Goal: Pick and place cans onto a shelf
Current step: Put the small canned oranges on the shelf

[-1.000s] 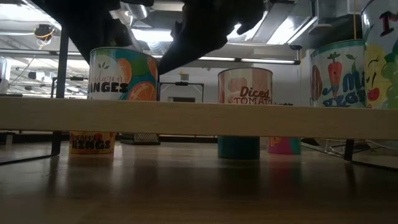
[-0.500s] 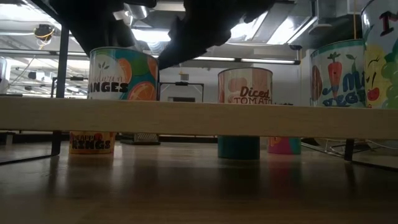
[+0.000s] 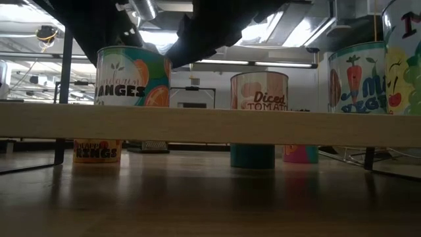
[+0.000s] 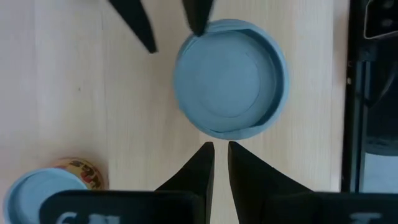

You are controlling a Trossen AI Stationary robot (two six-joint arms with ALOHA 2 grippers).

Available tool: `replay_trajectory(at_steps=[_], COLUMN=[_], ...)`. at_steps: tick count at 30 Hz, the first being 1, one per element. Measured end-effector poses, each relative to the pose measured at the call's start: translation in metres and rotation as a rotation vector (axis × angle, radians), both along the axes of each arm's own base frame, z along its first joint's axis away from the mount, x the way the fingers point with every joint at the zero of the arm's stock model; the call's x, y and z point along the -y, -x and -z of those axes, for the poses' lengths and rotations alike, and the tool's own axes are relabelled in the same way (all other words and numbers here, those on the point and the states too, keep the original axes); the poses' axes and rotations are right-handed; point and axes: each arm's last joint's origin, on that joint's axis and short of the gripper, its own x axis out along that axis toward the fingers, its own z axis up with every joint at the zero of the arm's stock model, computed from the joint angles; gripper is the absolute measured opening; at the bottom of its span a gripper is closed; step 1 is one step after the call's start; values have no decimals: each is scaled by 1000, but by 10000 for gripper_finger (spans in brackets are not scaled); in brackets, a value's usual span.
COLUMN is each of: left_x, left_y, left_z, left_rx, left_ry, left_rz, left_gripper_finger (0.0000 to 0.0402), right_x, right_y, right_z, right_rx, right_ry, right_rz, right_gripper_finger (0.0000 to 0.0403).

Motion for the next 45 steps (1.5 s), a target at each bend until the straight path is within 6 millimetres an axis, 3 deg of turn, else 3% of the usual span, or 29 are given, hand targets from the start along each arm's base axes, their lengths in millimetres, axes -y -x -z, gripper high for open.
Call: replay_trajectory(at_steps=[6, 11, 14, 20, 25, 31, 38, 45], left_x=[2, 5, 6, 5, 6, 7, 7, 7], left_y=[5, 13, 13, 18, 18, 18, 18, 18], left_z=[-1, -7, -12, -18, -20, -20, -20, -20], left_rx=[-20, -8, 18, 51, 70, 71, 70, 69], left_ry=[-10, -28, -52, -106, -111, -109, -108, -109], left_rz=[19, 28, 18, -1, -3, -4, -6, -6], left_gripper_finger=[39, 39, 39, 39, 39, 39, 39, 39], right_x=[0, -4, -11, -33, -48, -58, -59, -58], right_y=[0, 0, 0, 1, 5, 6, 1, -1], right_z=[-1, -10, -12, -20, -22, -16, 2, 5], right_rx=[-8, -7, -20, 69, 111, 149, 116, 121], right_ry=[-22, -187, -293, -331, -295, -188, -158, -126], right_rz=[6, 14, -19, -97, -144, -53, -28, 11], right_gripper_finger=[107, 107, 107, 107, 107, 107, 107, 107])
